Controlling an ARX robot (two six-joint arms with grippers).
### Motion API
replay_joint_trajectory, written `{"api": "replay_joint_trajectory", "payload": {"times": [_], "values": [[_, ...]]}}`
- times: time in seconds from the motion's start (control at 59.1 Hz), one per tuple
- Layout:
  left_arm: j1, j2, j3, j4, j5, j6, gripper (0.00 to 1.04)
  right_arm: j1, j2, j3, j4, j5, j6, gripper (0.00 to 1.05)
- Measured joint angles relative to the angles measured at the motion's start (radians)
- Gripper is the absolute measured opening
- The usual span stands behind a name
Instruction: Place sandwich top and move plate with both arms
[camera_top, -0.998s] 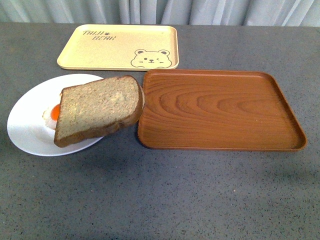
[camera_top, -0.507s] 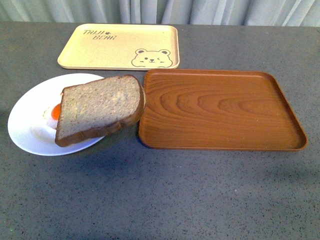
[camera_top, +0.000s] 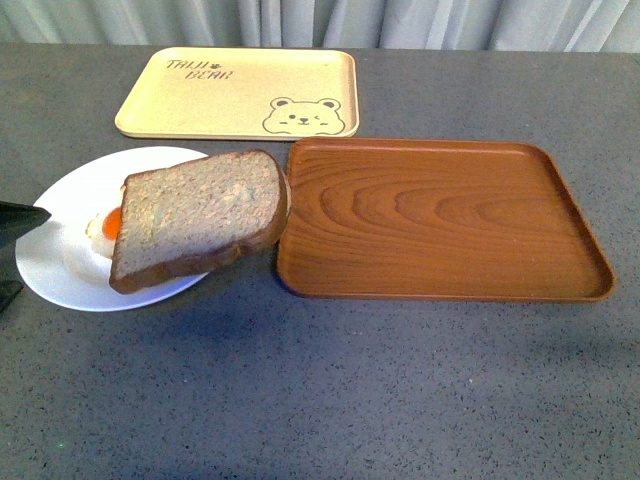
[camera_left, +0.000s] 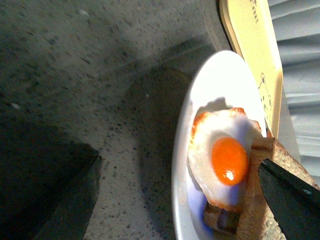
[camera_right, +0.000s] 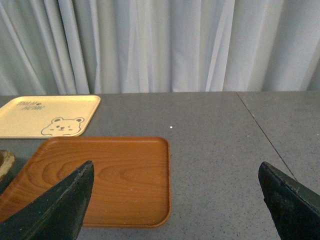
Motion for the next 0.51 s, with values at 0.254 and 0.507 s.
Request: {"api": "replay_joint_trajectory", "payload": {"times": [0.254, 0.507], "values": [[-0.054, 0.001, 0.013, -0.014, -0.019, -0.040, 0.96, 0.000, 0.000, 0.000, 0.000, 0.000, 0.000, 0.96], [-0.074, 0.013, 0.018, -0.024, -0.005, -0.102, 0.65, 0.000, 0.000, 0.000, 0.000, 0.000, 0.000, 0.96]]}}
